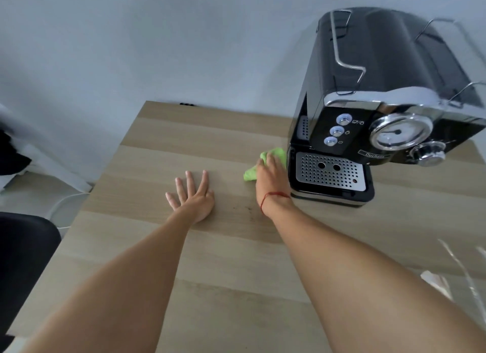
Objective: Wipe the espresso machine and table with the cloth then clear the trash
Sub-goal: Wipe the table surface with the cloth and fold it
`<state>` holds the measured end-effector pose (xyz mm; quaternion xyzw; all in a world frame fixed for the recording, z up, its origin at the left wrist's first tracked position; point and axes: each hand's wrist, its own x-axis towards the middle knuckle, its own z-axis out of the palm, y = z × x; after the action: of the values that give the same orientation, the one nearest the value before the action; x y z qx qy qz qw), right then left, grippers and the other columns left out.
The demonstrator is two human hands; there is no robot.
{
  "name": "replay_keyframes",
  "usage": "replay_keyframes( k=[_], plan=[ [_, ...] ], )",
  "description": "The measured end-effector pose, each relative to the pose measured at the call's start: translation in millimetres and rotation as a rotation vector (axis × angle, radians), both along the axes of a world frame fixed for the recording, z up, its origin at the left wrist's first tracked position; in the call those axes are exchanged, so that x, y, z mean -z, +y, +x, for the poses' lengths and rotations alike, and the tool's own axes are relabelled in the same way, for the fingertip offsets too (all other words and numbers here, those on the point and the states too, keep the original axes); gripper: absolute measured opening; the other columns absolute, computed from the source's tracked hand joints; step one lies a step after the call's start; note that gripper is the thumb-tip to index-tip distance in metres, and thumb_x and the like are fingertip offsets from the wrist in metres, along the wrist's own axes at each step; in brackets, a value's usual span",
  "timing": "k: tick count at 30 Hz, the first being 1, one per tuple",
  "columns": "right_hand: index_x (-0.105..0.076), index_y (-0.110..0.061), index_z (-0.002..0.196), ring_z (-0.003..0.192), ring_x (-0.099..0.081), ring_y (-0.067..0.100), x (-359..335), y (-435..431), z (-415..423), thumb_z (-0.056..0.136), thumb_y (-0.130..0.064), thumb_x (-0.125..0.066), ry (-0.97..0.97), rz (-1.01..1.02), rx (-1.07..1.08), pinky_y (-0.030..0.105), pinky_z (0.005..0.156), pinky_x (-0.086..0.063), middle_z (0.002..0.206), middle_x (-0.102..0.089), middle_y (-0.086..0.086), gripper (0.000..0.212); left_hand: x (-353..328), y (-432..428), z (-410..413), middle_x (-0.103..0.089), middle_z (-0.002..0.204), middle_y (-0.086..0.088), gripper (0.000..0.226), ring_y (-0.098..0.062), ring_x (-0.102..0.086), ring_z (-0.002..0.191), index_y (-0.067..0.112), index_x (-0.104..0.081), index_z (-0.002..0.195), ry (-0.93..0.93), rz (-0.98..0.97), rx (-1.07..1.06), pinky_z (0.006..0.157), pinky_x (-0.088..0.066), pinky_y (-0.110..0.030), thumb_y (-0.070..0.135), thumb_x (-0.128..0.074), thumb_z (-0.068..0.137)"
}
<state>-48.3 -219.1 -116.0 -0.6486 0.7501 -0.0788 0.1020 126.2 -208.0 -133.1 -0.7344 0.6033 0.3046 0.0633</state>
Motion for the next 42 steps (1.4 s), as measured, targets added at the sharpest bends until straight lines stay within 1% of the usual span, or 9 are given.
replay_keyframes(
  k=[8,14,19,25,32,35,37,39,42],
  plan=[
    [-0.026,-0.017,0.148,0.146,-0.007,0.036,35.7,4.2,5.6,0.093,0.003,-0.03,-0.009,0.084,0.017,0.043,0.12,-0.007,0.159,-0.01,0.018,0.058,6.2,-6.2,2.2,0.026,0.158,0.005,0.056,-0.022,0.028,0.144,0.047,0.009,0.148,-0.024,-0.005,0.011,0.113,0.018,-0.052,0.041,-0.019,0.099],
    [-0.064,-0.008,0.122,0.133,-0.044,0.035,38.0,81.8,0.7,0.081,0.014,-0.039,-0.263,-0.14,-0.08,0.04,0.112,-0.033,0.138,-0.053,0.015,0.053,5.5,3.7,4.3,0.024,0.159,0.005,0.056,-0.022,0.026,0.145,0.046,0.007,0.15,-0.026,-0.013,0.014,0.114,0.016,-0.052,0.042,-0.02,0.1],
    [-0.075,0.001,0.088,0.112,-0.06,0.03,-0.2,70.7,-29.6,0.074,0.003,-0.042,-0.385,-0.126,-0.15,0.022,0.096,-0.04,0.114,-0.067,0.021,0.036,6.8,16.5,-5.6,0.022,0.159,0.005,0.055,-0.021,0.024,0.146,0.045,0.005,0.15,-0.023,-0.044,0.009,0.114,0.017,-0.052,0.042,-0.019,0.101],
    [-0.053,-0.01,0.133,0.136,-0.033,0.035,18.0,24.5,-13.6,0.078,0.019,-0.039,-0.176,-0.051,-0.186,0.039,0.114,-0.025,0.146,-0.04,0.017,0.064,12.3,16.0,-6.2,0.023,0.159,0.005,0.055,-0.021,0.025,0.145,0.046,0.006,0.149,-0.029,-0.071,0.027,0.114,0.017,-0.052,0.044,-0.018,0.1],
    [-0.059,-0.017,0.129,0.142,-0.031,0.022,34.3,61.9,-12.2,0.078,0.013,-0.042,-0.276,0.011,-0.213,0.028,0.114,-0.016,0.148,-0.044,0.006,0.062,16.5,29.5,-6.2,0.02,0.16,0.004,0.061,-0.019,0.022,0.147,0.042,0.002,0.151,-0.029,-0.127,0.074,0.116,0.015,-0.052,0.054,-0.023,0.098],
    [-0.064,-0.014,0.123,0.14,-0.035,0.02,34.8,91.4,-14.1,0.078,0.012,-0.042,-0.363,0.004,-0.208,0.023,0.115,-0.013,0.143,-0.05,0.003,0.057,21.0,47.7,-14.4,0.002,0.163,0.003,0.063,-0.016,0.007,0.149,0.031,-0.026,0.148,0.049,-0.272,0.027,0.118,0.008,-0.046,0.057,-0.042,0.093],
    [-0.066,-0.013,0.12,0.136,-0.041,0.02,33.3,101.1,-12.8,0.077,0.012,-0.043,-0.417,-0.031,-0.148,0.02,0.112,-0.017,0.138,-0.056,0.003,0.055,15.3,54.0,-21.6,-0.024,0.158,-0.004,0.036,-0.018,-0.014,0.148,0.018,-0.058,0.114,0.237,-0.406,-0.089,0.118,-0.004,-0.041,0.046,-0.054,0.092],
    [-0.067,-0.014,0.118,0.128,-0.051,0.022,23.5,100.3,-12.8,0.077,0.011,-0.043,-0.535,-0.085,0.0,0.022,0.107,-0.031,0.131,-0.062,0.005,0.054,4.8,58.7,-23.4,-0.056,0.133,-0.017,0.027,-0.023,-0.041,0.137,0.009,-0.059,0.079,0.395,-0.485,-0.164,0.108,-0.029,-0.033,0.032,-0.059,0.093],
    [-0.06,-0.013,0.127,0.128,-0.05,0.025,8.7,79.8,-10.9,0.082,0.008,-0.042,-0.608,-0.175,0.146,0.028,0.108,-0.036,0.135,-0.057,0.007,0.053,-3.1,59.5,-13.4,-0.056,0.132,-0.023,0.015,-0.024,-0.039,0.139,0.004,-0.063,0.096,0.447,-0.538,-0.15,0.104,-0.036,-0.031,0.016,-0.054,0.095]
  ],
)
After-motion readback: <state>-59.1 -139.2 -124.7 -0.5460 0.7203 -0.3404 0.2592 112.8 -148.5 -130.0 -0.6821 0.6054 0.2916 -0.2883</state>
